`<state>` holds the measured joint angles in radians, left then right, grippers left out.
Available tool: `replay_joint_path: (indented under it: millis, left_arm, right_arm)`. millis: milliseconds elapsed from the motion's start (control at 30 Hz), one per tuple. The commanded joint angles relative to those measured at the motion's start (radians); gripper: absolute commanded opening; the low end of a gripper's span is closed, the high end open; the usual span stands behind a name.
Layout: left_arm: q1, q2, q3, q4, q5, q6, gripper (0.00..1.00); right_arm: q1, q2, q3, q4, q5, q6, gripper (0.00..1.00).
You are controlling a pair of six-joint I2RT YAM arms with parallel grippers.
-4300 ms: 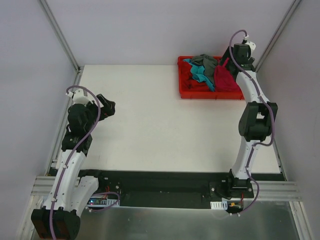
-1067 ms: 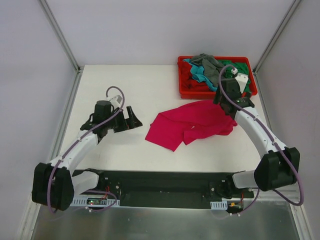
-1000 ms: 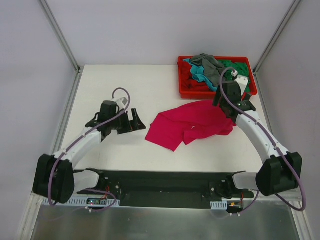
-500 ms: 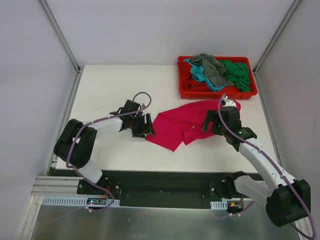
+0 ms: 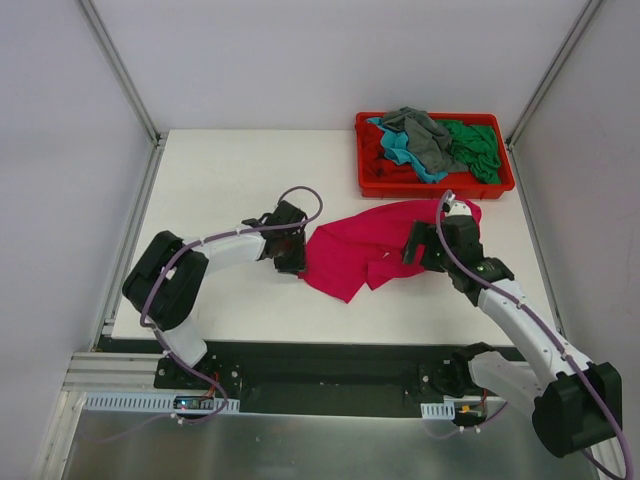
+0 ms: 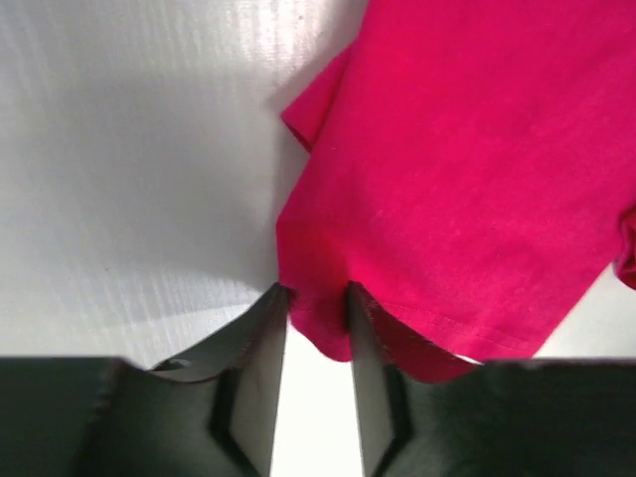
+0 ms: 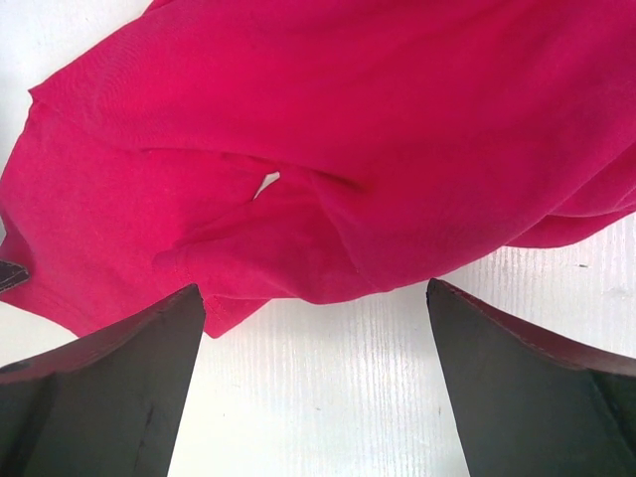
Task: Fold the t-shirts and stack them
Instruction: Flatten out the tshirt
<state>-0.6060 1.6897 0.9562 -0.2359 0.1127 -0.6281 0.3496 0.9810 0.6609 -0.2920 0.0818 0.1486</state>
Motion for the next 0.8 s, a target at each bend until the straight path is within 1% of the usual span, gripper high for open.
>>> replay_joint_path:
  millis: [0, 33, 67, 100, 233, 267, 367, 400, 467, 567, 700, 767]
  left_arm:
    - [-0.014, 0.027, 0.021, -0.092, -0.096, -0.01, 0.2]
    - [-0.014, 0.03, 0.026, -0.097, -0.102, -0.012, 0.15]
    - [-0.014, 0.033, 0.03, -0.1, -0.104, -0.012, 0.06]
    - [-0.014, 0.034, 0.035, -0.103, -0.107, -0.012, 0.0]
    - [-0.015, 0.019, 0.039, -0.106, -0.107, -0.002, 0.0]
    - [-0.015, 0.007, 0.035, -0.106, -0.135, -0.002, 0.0]
    - [-0.017, -0.022, 0.027, -0.105, -0.14, 0.004, 0.0]
    - [-0.018, -0.027, 0.024, -0.106, -0.139, 0.007, 0.0]
    - [-0.021, -0.031, 0.021, -0.106, -0.134, 0.008, 0.0]
    - [-0.024, -0.038, 0.015, -0.106, -0.136, 0.008, 0.0]
    - [-0.026, -0.044, 0.009, -0.106, -0.13, 0.007, 0.0]
    - [-0.026, -0.045, 0.004, -0.105, -0.13, 0.005, 0.0]
  right_arm:
    - [0.011, -0.016, -0.001, 0.033, -0.013, -0.015, 0.96]
    - [0.02, -0.008, 0.002, 0.036, -0.016, -0.026, 0.96]
    - [0.04, -0.001, 0.009, 0.031, -0.014, -0.044, 0.96]
    - [0.069, 0.013, 0.017, 0.027, -0.004, -0.062, 0.96]
    - [0.221, 0.102, 0.097, -0.012, 0.142, -0.074, 0.96]
    - [0.253, 0.138, 0.118, -0.027, 0.179, -0.066, 0.96]
    - [0.333, 0.264, 0.206, -0.081, 0.271, 0.011, 0.98]
    - [0.35, 0.316, 0.235, -0.091, 0.277, 0.032, 0.99]
    - [0.383, 0.402, 0.282, -0.104, 0.265, 0.051, 0.93]
    - [0.443, 0.499, 0.353, -0.131, 0.305, 0.084, 0.89]
    - [0.5, 0.61, 0.43, -0.225, 0.421, 0.15, 0.82]
    - [0.512, 0.636, 0.444, -0.254, 0.463, 0.193, 0.78]
